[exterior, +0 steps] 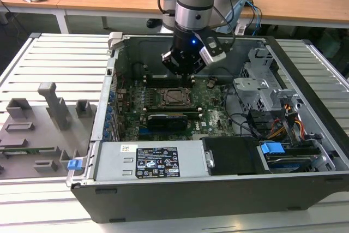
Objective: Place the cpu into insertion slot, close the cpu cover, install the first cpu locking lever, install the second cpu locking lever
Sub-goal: 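Install the second cpu locking lever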
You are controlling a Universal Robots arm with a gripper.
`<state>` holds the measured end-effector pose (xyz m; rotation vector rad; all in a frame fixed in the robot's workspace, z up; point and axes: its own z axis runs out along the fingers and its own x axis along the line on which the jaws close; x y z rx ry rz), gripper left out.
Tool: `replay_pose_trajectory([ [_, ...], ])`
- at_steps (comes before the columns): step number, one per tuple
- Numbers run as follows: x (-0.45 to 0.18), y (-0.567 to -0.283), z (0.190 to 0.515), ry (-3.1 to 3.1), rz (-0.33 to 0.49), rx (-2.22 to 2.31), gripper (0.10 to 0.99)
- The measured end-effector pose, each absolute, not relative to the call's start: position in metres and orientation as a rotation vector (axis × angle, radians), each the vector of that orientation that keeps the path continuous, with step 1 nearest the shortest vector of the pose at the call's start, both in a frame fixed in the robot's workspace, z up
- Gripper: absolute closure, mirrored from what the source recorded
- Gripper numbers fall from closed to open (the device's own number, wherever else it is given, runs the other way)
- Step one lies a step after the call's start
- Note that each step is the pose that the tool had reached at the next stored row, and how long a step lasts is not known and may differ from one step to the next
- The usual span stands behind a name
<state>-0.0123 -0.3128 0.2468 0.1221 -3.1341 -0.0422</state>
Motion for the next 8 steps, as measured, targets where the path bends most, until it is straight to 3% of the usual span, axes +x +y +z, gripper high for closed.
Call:
replay_pose_trajectory([
  [8,-0.0123,-0.3237,0.2468,-3.134,-0.042,0.122,0.980],
])
